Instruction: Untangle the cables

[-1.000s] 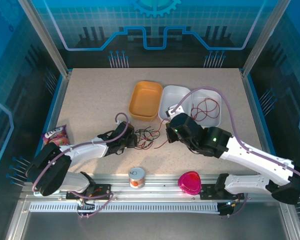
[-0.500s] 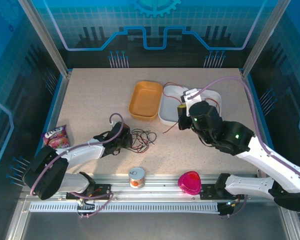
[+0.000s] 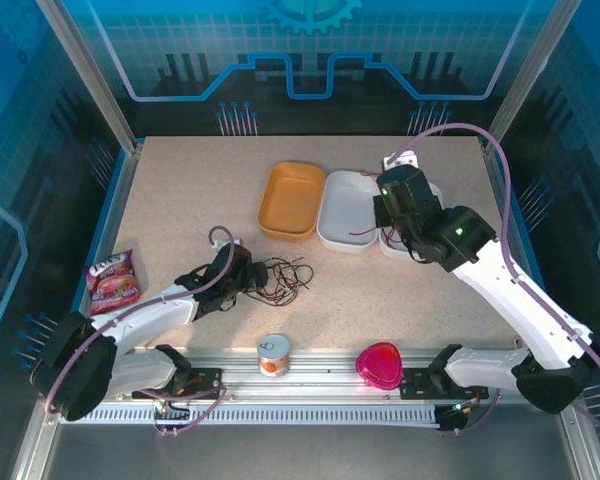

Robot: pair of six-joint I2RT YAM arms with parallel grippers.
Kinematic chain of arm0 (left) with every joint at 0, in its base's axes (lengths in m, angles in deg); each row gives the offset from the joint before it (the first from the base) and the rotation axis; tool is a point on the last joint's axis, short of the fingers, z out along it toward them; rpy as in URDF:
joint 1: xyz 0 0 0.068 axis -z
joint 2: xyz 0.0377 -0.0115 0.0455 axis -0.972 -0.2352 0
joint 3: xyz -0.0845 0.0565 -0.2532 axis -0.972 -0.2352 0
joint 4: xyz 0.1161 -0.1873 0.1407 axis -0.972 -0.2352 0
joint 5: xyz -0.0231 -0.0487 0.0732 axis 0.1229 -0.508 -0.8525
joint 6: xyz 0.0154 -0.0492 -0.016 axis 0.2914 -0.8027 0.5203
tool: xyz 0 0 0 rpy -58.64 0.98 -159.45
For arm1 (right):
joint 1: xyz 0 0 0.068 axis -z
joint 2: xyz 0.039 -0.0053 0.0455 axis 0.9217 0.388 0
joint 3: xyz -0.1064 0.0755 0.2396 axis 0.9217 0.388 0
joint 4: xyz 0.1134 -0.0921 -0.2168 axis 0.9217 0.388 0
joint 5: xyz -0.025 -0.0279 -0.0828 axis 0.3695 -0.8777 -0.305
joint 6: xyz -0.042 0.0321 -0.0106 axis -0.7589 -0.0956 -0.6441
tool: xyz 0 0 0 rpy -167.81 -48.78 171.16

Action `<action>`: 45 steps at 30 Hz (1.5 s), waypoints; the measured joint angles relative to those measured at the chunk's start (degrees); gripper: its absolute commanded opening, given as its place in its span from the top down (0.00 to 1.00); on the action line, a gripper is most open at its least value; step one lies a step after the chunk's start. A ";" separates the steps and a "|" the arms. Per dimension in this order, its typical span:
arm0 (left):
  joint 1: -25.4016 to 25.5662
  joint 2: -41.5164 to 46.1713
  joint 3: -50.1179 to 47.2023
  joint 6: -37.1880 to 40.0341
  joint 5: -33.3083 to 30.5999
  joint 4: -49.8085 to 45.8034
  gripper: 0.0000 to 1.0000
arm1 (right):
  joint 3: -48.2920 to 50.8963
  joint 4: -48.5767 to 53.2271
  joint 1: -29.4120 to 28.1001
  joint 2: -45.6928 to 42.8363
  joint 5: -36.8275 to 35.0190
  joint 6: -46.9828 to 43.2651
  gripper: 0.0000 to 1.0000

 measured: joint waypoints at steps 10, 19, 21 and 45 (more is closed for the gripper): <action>-0.11 7.10 -0.22 -0.15 -0.35 -2.97 0.01 | 4.74 -5.51 12.83 2.14 4.04 -2.80 1.00; -0.44 11.39 -0.28 -0.13 -1.99 -5.33 0.01 | 9.14 -11.34 23.76 4.87 10.23 -4.66 1.00; -0.48 11.67 -0.33 -0.11 -2.01 -5.35 0.01 | 9.40 -12.39 25.35 5.97 11.41 -4.70 1.00; -0.70 11.74 -1.05 -0.07 -2.19 -5.75 0.01 | 10.27 -20.79 30.62 15.63 13.49 -9.53 1.00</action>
